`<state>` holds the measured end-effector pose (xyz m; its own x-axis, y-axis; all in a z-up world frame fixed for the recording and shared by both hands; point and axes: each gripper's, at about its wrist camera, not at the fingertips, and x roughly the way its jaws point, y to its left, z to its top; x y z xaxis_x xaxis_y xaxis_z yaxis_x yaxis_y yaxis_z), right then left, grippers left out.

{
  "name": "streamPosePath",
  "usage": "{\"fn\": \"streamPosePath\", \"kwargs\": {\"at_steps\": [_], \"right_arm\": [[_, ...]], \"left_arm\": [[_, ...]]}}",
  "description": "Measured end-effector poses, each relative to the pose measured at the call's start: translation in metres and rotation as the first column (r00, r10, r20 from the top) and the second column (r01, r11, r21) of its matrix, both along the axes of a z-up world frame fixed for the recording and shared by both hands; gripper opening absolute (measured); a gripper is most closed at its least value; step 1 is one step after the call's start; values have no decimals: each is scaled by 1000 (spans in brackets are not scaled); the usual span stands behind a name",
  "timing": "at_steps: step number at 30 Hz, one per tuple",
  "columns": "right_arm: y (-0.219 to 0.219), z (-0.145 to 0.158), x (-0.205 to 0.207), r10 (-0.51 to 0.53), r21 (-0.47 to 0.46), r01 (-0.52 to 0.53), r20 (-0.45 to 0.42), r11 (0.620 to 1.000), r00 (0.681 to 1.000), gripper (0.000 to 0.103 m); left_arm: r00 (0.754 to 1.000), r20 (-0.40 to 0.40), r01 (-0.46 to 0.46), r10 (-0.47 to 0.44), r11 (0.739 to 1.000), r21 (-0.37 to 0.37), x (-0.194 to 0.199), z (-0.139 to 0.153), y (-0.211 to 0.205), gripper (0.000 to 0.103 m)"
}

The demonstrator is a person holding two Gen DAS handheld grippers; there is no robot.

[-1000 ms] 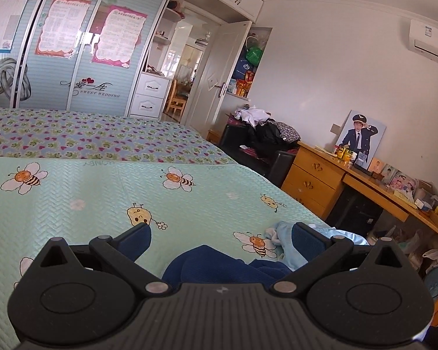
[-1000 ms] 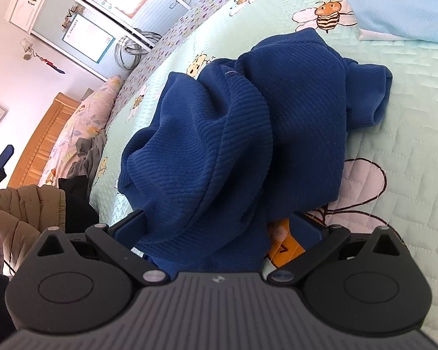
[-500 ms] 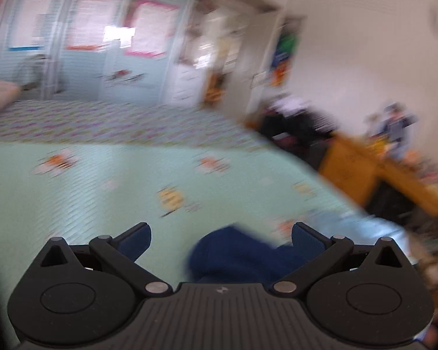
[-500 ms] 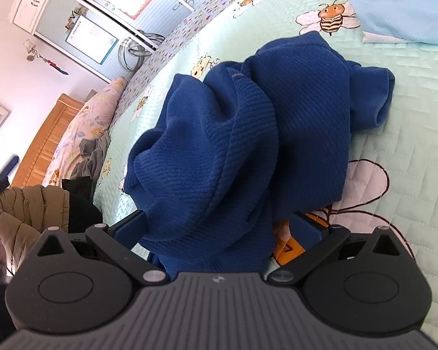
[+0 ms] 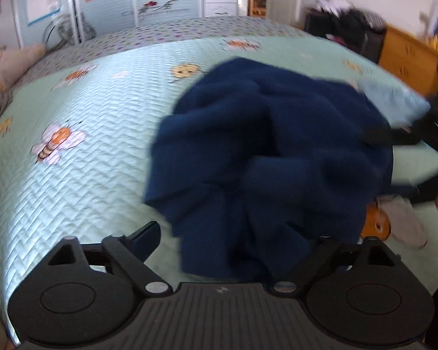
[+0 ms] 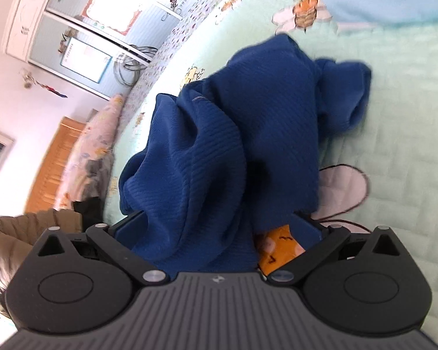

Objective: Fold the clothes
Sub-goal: 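Grasp the sweater edge with the right gripper and lift it up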

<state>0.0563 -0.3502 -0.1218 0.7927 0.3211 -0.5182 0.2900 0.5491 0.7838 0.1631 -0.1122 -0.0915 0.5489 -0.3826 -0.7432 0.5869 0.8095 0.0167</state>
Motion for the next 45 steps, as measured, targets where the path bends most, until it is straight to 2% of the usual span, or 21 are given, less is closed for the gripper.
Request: {"fn": "streamPosePath", "kwargs": {"at_steps": [2,4,5,7,9,11,15,20,25,31,35,42,45], "right_arm": [[0,-4,10,10,-3,-10,-5,1000,1000,78],[0,-8,18,11,14,-11,-30,1000,999,77],[1,-9,21,19,28,-19,-24,999,1000,72],[5,-6,24,45,21,-45,15,999,999,53],[9,2,25,70,-15,-69,49,997,996,24],[13,11,25,95,-53,-90,91,995,991,20],[16,26,29,127,-95,-115,140,989,982,16],[13,47,40,138,-70,-126,205,990,969,16],[18,81,65,156,-86,-139,247,987,956,16],[36,160,126,223,-198,-167,309,966,924,16],[55,235,166,265,-251,-172,407,953,874,16],[78,354,203,309,-271,-179,575,946,758,16],[83,401,210,313,-271,-174,644,947,698,16]], "left_arm": [[1000,24,6,-7,1000,17,-8,-5,-12,90],[999,54,3,-5,999,34,-12,-7,-19,90],[998,67,1,-4,999,43,-15,-6,-22,90],[997,74,-13,10,999,38,-16,-5,-23,90],[997,67,-41,40,999,13,-16,-3,-17,92],[995,61,-75,76,997,-17,-19,0,-10,92],[989,59,-129,132,990,-60,-31,3,9,94],[982,46,-181,185,979,-93,-44,4,32,98],[977,37,-203,208,972,-114,-50,7,49,98],[973,9,-227,231,961,-157,-57,7,68,98],[966,-3,-257,260,953,-162,-56,6,85,98],[944,-33,-329,329,926,-183,-46,5,116,99],[939,-31,-342,343,920,-193,-45,6,124,99]]}}
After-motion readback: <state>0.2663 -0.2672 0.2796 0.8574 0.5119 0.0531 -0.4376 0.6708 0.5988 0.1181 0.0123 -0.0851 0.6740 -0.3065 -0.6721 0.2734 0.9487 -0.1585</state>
